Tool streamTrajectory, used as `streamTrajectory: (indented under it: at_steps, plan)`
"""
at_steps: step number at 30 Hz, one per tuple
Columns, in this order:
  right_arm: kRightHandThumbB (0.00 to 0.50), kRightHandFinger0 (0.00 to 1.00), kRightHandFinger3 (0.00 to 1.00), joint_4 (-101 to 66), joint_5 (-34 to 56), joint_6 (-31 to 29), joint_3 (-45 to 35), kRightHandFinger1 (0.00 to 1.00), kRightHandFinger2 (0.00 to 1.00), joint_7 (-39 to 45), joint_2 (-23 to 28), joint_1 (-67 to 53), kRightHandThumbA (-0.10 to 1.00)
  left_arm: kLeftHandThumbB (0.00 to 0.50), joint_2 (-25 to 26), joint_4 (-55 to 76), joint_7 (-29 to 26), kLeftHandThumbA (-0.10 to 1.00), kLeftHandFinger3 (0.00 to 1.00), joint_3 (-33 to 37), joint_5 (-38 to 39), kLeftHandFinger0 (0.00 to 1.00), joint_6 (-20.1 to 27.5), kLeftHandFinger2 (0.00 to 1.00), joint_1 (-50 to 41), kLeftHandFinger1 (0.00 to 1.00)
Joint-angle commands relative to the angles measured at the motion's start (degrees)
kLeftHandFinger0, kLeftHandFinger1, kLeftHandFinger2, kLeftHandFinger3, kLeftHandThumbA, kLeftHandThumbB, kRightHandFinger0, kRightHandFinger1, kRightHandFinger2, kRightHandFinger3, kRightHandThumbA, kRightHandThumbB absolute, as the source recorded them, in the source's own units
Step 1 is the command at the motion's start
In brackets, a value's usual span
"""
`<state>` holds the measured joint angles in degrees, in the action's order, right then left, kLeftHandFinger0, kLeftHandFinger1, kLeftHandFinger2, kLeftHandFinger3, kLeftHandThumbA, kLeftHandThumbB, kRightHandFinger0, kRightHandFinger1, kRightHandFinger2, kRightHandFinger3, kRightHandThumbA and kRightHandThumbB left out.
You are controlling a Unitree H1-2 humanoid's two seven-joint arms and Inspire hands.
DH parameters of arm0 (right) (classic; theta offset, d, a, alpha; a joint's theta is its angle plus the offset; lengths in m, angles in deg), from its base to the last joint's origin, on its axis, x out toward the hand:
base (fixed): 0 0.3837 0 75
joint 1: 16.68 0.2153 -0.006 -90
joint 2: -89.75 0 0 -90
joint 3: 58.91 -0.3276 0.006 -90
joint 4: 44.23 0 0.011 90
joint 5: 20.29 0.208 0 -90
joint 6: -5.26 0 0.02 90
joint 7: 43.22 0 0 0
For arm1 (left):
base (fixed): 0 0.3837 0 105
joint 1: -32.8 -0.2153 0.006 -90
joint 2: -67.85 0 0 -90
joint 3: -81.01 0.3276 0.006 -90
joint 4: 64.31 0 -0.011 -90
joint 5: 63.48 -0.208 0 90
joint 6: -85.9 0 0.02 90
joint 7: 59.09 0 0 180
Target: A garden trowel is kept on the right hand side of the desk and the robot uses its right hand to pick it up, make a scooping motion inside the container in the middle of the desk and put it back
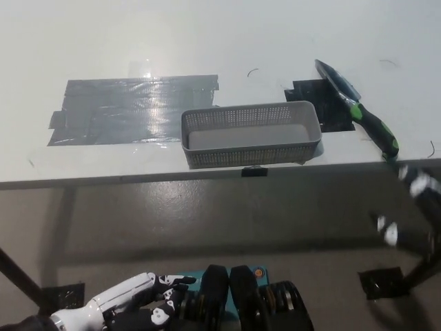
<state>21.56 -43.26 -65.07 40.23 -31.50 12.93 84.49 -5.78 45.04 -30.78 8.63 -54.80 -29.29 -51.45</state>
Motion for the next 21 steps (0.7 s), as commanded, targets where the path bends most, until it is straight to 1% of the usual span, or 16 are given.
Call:
streamTrajectory:
  at_steps: [1, 2, 3, 4, 5, 6, 8, 10, 11, 14, 15, 17, 18, 19, 21]
  plan:
    - [0.39, 1.0, 1.0, -2.6, -9.8, 5.8, -2.5, 1.0, 1.0, -0.7, 1.0, 12.0, 0.73, 0.458, 1.1, 1.8, 2.2, 1.0, 1.0, -0.4, 0.6, 1.0, -1.3, 1.0, 0.9, 1.0]
    - [0.399, 1.0, 1.0, -1.4, -10.8, 5.4, -2.7, 1.0, 1.0, -1.5, 1.0, 14.5, 0.77, 0.467, 1.1, 1.8, 2.2, 1.0, 1.0, -0.4, 0.5, 1.0, -1.3, 1.0, 0.9, 1.0]
    - [0.428, 1.0, 1.0, 0.3, -13.1, 5.4, -2.5, 1.0, 1.0, -2.3, 1.1, 17.5, 0.84, 0.469, 1.1, 1.8, 2.3, 1.0, 1.0, -0.4, 0.6, 1.0, -1.4, 1.0, 0.9, 1.0]
    - [0.442, 1.0, 1.0, 1.1, -13.8, 5.7, -2.6, 1.0, 1.0, -2.5, 0.9, 19.1, 0.87, 0.472, 1.0, 1.7, 2.4, 1.0, 1.0, -0.5, 0.7, 1.0, -1.3, 1.0, 0.9, 1.0]
    - [0.445, 1.0, 1.0, 1.7, -13.6, 5.9, -2.9, 1.0, 1.0, -2.6, 0.6, 20.3, 0.86, 0.472, 1.0, 1.6, 2.5, 1.0, 1.0, -0.5, 0.7, 1.0, -1.2, 1.0, 1.0, 1.0]
    - [0.455, 1.0, 1.0, 2.3, -13.9, 6.0, -2.9, 1.0, 1.0, -2.7, 0.5, 21.1, 0.89, 0.468, 1.0, 1.6, 2.5, 1.0, 1.0, -0.6, 0.7, 1.0, -1.2, 1.0, 1.1, 1.0]
    - [0.473, 1.0, 1.0, 4.6, -15.8, 7.2, -2.8, 1.0, 1.0, -3.3, -0.5, 24.3, 0.91, 0.465, 1.0, 1.7, 2.7, 1.0, 1.0, -0.7, 0.8, 1.0, -1.2, 1.0, 1.1, 1.0]
    - [0.498, 1.0, 1.0, 10.4, -19.5, 7.3, -2.7, 1.0, 1.0, -2.1, -2.2, 28.7, 0.93, 0.472, 0.9, 1.6, 2.7, 1.0, 1.0, -0.7, 0.6, 1.0, -1.1, 1.0, 1.1, 1.0]
    - [0.5, 1.0, 1.0, 14.4, -20.0, 7.3, -2.0, 1.0, 1.0, -1.5, -2.9, 30.3, 0.9, 0.483, 0.9, 1.5, 2.7, 1.0, 1.0, -0.7, 0.6, 1.0, -1.0, 1.0, 1.0, 1.0]
    - [0.5, 1.0, 1.0, 18.2, -21.1, 7.3, -1.3, 1.0, 1.0, 0.0, -3.8, 31.7, 0.9, 0.486, 0.9, 1.8, 2.6, 1.0, 1.0, -0.9, 0.5, 1.0, -1.3, 1.0, 0.8, 1.0]
    - [0.5, 1.0, 1.0, 22.1, -23.3, 7.3, -1.2, 1.0, 1.0, 3.4, -5.3, 32.8, 0.93, 0.475, 0.9, 1.8, 2.6, 1.0, 1.0, -0.8, 0.3, 1.0, -1.6, 1.0, 0.8, 1.0]
    - [0.5, 1.0, 1.0, 24.3, -24.0, 7.3, -1.0, 1.0, 1.0, 5.0, -6.0, 33.9, 0.94, 0.47, 1.0, 2.1, 2.5, 1.0, 1.0, -1.1, 0.3, 1.0, -1.7, 1.0, 0.9, 1.0]
    - [0.5, 1.0, 1.0, 28.5, -24.3, 7.3, 0.8, 1.0, 1.0, 5.8, -6.5, 34.8, 0.91, 0.459, 1.2, 2.2, 2.7, 1.0, 1.0, -1.1, 0.5, 1.0, -1.7, 1.0, 0.9, 1.0]
    - [0.5, 1.0, 1.0, 30.7, -25.0, 7.3, 1.4, 1.0, 1.0, 6.8, -7.4, 35.1, 0.89, 0.458, 1.4, 2.4, 2.8, 1.0, 1.0, -1.1, 0.6, 1.0, -1.7, 1.0, 0.8, 1.0]
    - [0.5, 1.0, 1.0, 32.1, -25.7, 7.3, 1.5, 1.0, 1.0, 7.7, -8.2, 35.0, 0.88, 0.46, 1.6, 2.6, 2.8, 1.0, 1.0, -1.1, 0.6, 1.0, -1.7, 1.0, 0.6, 1.0]
